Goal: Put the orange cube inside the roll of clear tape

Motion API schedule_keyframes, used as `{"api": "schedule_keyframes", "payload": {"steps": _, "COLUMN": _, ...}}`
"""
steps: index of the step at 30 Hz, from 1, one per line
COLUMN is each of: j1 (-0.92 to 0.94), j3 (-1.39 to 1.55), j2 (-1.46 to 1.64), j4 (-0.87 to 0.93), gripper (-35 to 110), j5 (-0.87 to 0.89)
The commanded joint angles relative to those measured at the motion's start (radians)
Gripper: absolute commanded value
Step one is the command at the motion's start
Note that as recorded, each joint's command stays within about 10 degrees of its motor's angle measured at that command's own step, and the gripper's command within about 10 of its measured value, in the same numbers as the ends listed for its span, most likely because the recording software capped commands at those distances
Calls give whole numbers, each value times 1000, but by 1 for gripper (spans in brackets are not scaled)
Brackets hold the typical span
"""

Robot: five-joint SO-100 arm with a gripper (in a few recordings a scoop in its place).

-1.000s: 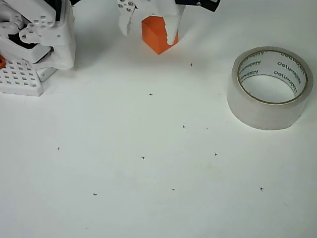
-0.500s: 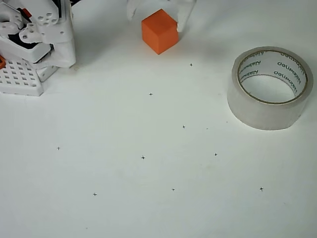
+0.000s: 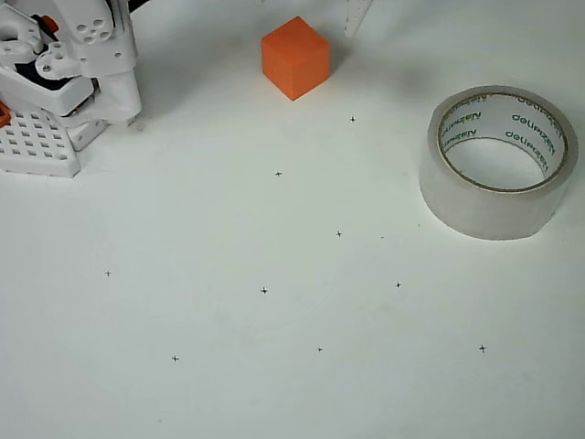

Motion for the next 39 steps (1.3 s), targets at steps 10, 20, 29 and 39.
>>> {"api": "schedule_keyframes", "payload": {"steps": 10, "j1": -17, "j3": -75, "j2": -35, "j4": 15, "gripper": 49, "j5": 51}}
{"api": "schedule_keyframes", "payload": {"steps": 20, "j1": -43, "j3": -77, "j2": -117, "j4": -31, "gripper": 49, "j5": 92}}
{"api": "schedule_keyframes", "payload": {"steps": 29, "j1": -54, "j3": -71, "j2": -138, "j4": -40, "gripper": 48, "j5": 110}}
{"api": "schedule_keyframes", "payload": {"steps": 39, "j1": -63, "j3": -49, "j2": -153, "j4": -83, "gripper": 46, "j5": 127}}
